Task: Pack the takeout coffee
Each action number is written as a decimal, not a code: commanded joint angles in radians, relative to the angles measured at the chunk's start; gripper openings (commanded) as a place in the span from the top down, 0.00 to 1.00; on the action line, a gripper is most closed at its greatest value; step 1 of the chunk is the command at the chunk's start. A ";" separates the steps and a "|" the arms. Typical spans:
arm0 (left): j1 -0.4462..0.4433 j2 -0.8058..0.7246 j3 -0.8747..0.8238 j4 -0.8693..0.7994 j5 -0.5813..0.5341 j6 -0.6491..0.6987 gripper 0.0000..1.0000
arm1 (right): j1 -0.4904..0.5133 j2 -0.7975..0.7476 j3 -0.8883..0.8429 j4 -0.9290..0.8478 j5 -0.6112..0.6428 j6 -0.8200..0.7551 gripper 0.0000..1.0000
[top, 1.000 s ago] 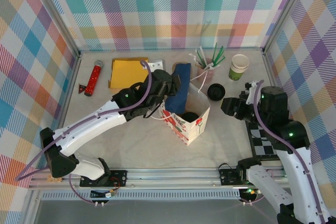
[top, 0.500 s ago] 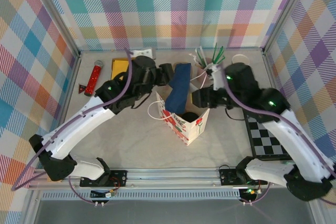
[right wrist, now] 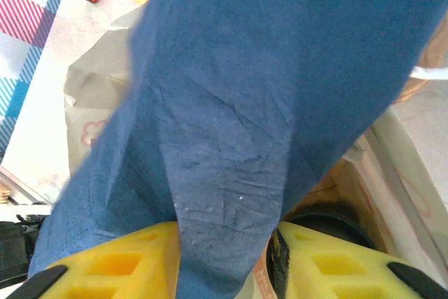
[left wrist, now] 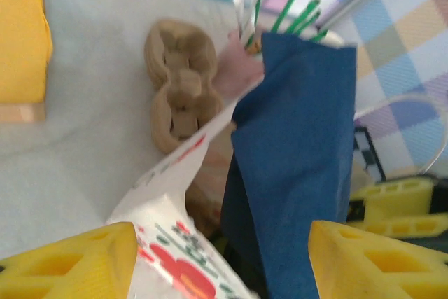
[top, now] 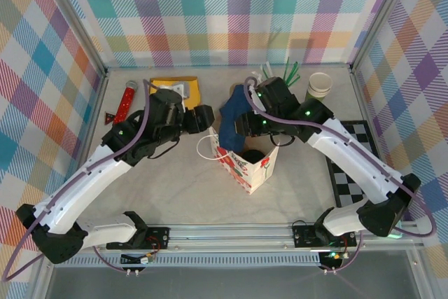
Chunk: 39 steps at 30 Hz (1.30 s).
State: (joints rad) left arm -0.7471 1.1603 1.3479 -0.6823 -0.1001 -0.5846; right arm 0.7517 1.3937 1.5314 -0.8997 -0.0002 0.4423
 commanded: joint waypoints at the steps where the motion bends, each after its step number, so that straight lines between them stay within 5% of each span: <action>1: 0.007 -0.005 -0.044 -0.008 0.130 -0.007 0.34 | 0.005 0.009 -0.030 0.047 0.047 0.030 0.63; 15: -0.001 0.009 -0.109 0.013 0.217 -0.020 0.57 | 0.004 0.091 -0.130 0.113 0.072 0.064 0.66; 28: -0.001 0.018 -0.121 0.030 0.211 -0.026 0.72 | 0.031 0.051 -0.021 0.042 0.115 0.051 0.64; 34: -0.001 0.027 -0.123 0.043 0.218 -0.029 0.80 | 0.058 -0.002 0.043 -0.023 0.186 0.066 0.48; 39: -0.001 0.024 -0.125 0.041 0.211 -0.029 0.82 | 0.061 -0.001 0.081 -0.065 0.218 0.070 0.47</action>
State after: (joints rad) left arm -0.7475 1.1828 1.2438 -0.6483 0.1123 -0.6128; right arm 0.8066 1.3926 1.5810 -0.9112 0.1753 0.4984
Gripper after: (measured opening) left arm 0.184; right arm 0.529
